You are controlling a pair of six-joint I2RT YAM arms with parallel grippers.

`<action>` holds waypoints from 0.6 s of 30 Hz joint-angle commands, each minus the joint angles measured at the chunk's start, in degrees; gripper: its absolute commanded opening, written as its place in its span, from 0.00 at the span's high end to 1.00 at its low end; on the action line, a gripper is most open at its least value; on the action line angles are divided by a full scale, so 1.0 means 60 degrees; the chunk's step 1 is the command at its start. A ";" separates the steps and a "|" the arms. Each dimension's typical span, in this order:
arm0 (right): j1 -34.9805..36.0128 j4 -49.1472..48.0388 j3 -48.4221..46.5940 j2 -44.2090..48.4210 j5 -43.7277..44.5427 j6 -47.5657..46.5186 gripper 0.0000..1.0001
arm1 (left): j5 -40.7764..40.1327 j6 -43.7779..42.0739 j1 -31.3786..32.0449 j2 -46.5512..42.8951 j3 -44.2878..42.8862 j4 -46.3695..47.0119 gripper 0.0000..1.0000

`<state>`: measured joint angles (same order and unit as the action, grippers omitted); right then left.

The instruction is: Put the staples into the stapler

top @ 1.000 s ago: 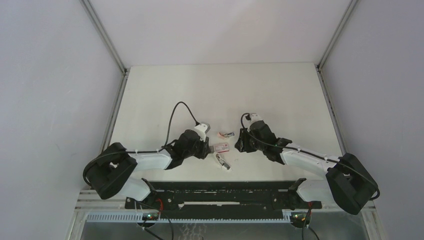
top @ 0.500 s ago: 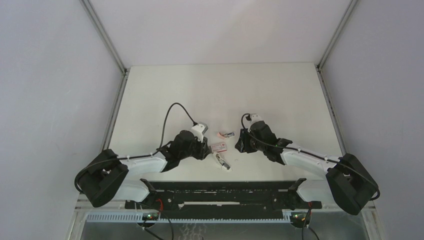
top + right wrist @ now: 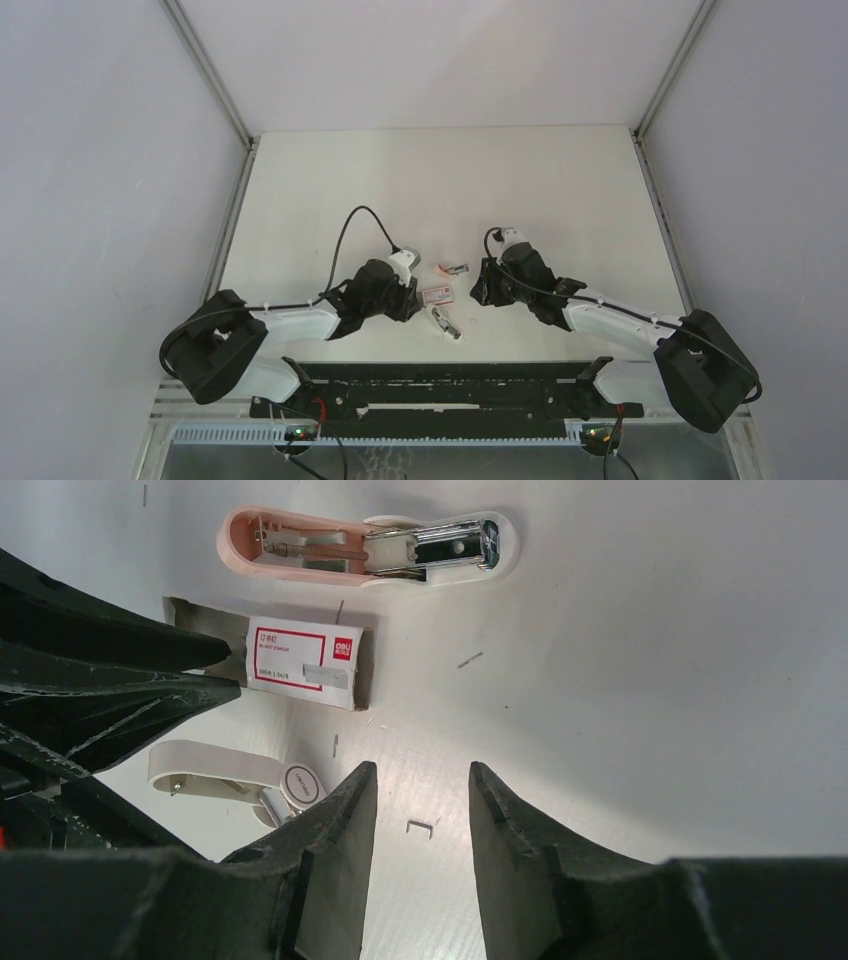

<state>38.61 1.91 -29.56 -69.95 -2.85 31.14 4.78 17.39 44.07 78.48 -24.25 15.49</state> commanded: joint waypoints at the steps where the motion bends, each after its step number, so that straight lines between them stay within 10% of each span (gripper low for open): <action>1: -0.0060 -0.0363 0.0019 0.0247 0.0021 0.0186 0.62 | -0.0007 -0.0132 -0.0036 0.0197 -0.0667 0.0071 0.67; 18: -0.0092 -0.0421 0.0107 0.0306 0.0021 0.0249 0.62 | -0.0355 0.0803 -0.0036 -0.0101 -0.0736 0.0233 0.63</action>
<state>38.33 1.87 -29.08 -69.73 -2.85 31.57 3.92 19.64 44.07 79.02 -25.82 15.31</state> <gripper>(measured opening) 0.381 0.365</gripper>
